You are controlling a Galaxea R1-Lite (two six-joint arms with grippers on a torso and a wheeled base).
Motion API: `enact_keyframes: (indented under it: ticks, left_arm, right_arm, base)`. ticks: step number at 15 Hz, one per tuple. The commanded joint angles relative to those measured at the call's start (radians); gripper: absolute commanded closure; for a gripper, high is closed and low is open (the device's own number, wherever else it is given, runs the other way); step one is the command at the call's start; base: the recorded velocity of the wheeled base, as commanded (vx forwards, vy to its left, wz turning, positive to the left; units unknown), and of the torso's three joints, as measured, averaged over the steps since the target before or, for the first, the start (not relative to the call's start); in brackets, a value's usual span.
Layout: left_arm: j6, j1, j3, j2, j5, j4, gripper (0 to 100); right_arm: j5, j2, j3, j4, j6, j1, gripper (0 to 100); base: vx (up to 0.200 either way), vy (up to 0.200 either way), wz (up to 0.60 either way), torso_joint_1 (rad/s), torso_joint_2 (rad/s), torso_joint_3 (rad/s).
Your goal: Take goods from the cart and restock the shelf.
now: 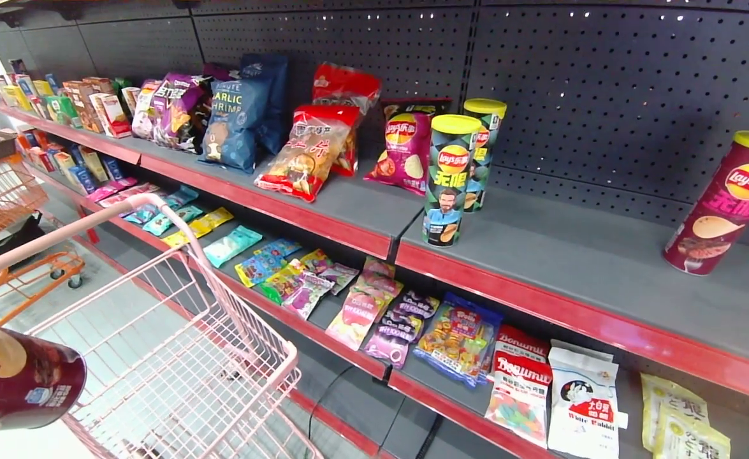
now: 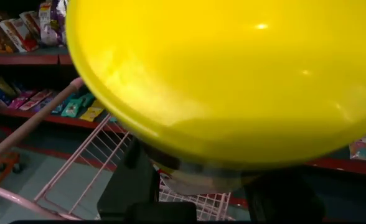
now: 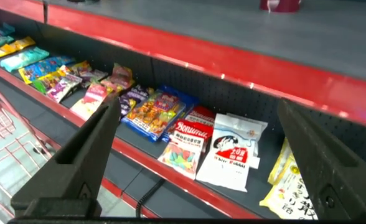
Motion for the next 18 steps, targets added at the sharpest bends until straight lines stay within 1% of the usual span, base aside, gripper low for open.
enact_keyframes:
  ticks: [1, 5, 6, 7, 11, 13, 16, 18]
  left_arm:
    - [0.0, 0.001, 0.005, -0.003, 0.0, 0.0, 100]
    - [0.002, 0.001, 0.002, -0.003, -0.001, 0.0, 100]
    - [0.005, 0.001, 0.0, -0.003, 0.0, 0.0, 100]
    - [0.017, 0.003, 0.003, -0.003, 0.002, 0.001, 100]
    - [0.025, 0.003, 0.003, -0.003, 0.002, 0.0, 100]
    - [0.036, 0.003, 0.003, -0.003, 0.002, 0.0, 100]
    - [0.037, 0.003, 0.003, -0.006, 0.002, 0.0, 100]
    - [0.039, 0.001, 0.003, -0.014, 0.0, 0.0, 100]
  right_arm:
    - [0.0, 0.001, 0.0, 0.0, 0.001, 0.0, 0]
    - [0.0, 0.001, 0.0, 0.0, 0.003, 0.0, 0]
    - [0.0, 0.001, 0.0, 0.0, 0.001, 0.0, 0]
    - [0.0, 0.001, 0.0, 0.0, 0.001, 0.0, 0]
    - [0.0, 0.001, 0.0, 0.0, 0.001, 0.0, 0]
    - [0.0, 0.001, 0.0, 0.0, 0.001, 0.0, 0]
    - [0.0, 0.001, 0.0, 0.0, 0.001, 0.0, 0]
    - [0.0, 0.001, 0.0, 0.0, 0.001, 0.0, 0]
  base:
    - [0.0, 0.0, 0.0, 0.203, -0.48, -0.271]
    - [0.0, 0.0, -0.6, 0.04, -0.1, -0.06]
    - [0.0, 0.0, -0.6, 0.017, 0.0, -0.012]
    - [0.0, 0.0, -0.6, 0.012, 0.01, -0.007]
    - [0.0, 0.0, -0.6, 0.007, 0.0, 0.001]
    - [0.0, 0.0, -0.6, 0.002, 0.0, 0.005]
    - [0.0, 0.0, 0.0, 0.0, 0.0, 0.0]
    - [0.2, 0.0, 0.0, 0.002, 0.0, 0.002]
